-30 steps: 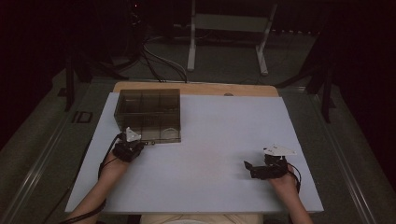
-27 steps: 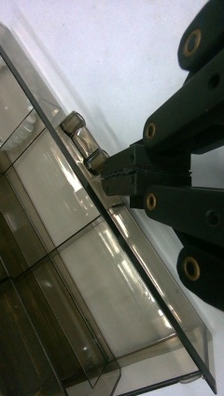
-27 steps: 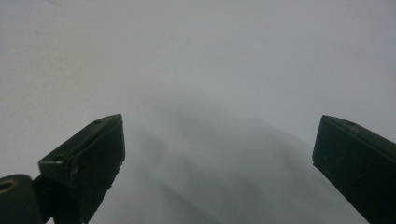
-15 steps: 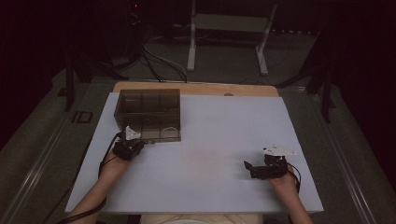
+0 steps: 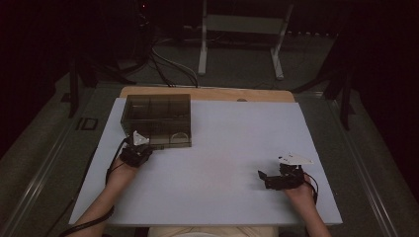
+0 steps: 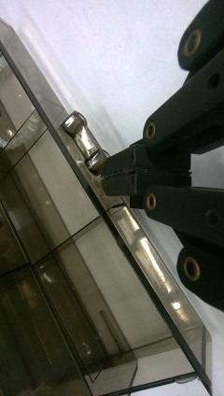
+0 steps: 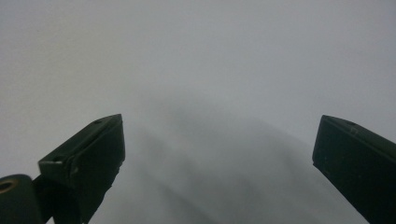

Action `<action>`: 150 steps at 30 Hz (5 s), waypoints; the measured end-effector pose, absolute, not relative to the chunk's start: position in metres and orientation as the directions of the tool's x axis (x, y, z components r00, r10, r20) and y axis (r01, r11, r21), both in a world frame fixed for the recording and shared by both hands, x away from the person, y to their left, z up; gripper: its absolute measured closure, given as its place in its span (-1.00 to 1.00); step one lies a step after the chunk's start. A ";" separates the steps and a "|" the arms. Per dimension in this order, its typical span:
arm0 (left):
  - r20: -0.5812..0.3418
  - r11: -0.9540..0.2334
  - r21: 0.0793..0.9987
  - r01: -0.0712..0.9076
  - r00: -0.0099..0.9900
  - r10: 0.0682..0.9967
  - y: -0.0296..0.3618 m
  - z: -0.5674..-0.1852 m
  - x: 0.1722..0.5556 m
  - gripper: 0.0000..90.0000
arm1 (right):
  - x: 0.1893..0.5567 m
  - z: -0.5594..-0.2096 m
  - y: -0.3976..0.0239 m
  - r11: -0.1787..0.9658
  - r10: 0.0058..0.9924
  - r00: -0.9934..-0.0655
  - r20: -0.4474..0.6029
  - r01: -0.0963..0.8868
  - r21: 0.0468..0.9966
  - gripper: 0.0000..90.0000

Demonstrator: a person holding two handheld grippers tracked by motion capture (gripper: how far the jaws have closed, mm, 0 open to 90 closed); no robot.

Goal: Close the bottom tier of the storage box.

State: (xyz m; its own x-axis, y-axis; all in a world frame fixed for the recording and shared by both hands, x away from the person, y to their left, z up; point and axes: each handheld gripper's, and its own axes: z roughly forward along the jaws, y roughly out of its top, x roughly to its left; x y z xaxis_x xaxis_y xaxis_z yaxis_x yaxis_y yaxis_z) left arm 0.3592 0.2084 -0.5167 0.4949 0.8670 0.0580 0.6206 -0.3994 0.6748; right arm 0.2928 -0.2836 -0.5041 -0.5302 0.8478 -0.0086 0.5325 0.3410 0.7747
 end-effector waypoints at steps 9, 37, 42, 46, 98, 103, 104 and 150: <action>0.071 -0.405 0.672 0.620 0.491 0.868 0.208 -0.516 0.365 1.00 | 0.293 -0.504 -0.283 0.341 0.847 -0.532 -0.007 0.533 0.774 -0.95; 0.082 -0.403 0.672 0.622 0.478 0.875 0.208 -0.516 0.382 1.00 | 0.293 -0.504 -0.283 0.341 0.846 -0.534 -0.004 0.534 0.774 -0.95; 0.078 -0.400 0.672 0.623 0.477 0.875 0.208 -0.516 0.385 1.00 | 0.293 -0.504 -0.283 0.339 0.846 -0.533 -0.003 0.534 0.775 -0.95; 0.078 -0.396 0.672 0.626 0.473 0.878 0.208 -0.516 0.386 1.00 | 0.293 -0.504 -0.283 0.340 0.846 -0.534 -0.003 0.534 0.774 -0.95; 0.098 -0.406 0.658 0.634 0.462 0.881 0.208 -0.519 0.404 1.00 | 0.293 -0.505 -0.284 0.343 0.845 -0.534 -0.006 0.535 0.772 -0.95; 0.096 -0.409 0.659 0.631 0.469 0.878 0.209 -0.516 0.399 1.00 | 0.293 -0.504 -0.284 0.341 0.847 -0.532 -0.006 0.534 0.774 -0.95; 0.093 -0.406 0.661 0.631 0.468 0.879 0.210 -0.515 0.398 1.00 | 0.293 -0.504 -0.284 0.342 0.846 -0.532 -0.008 0.533 0.774 -0.95; -0.032 -0.459 0.600 0.656 0.592 0.805 0.183 -0.502 0.383 -0.98 | 0.293 -0.504 -0.284 0.342 0.844 -0.536 -0.006 0.530 0.776 -0.95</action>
State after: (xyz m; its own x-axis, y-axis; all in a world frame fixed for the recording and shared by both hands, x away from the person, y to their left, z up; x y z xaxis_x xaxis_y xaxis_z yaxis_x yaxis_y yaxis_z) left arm 0.3831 0.1832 -0.5015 0.5921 0.8052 -0.0319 0.6559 -0.4586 0.5996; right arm 0.2927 -0.2840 -0.5035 -0.5364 0.8439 -0.0059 0.5298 0.3422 0.7760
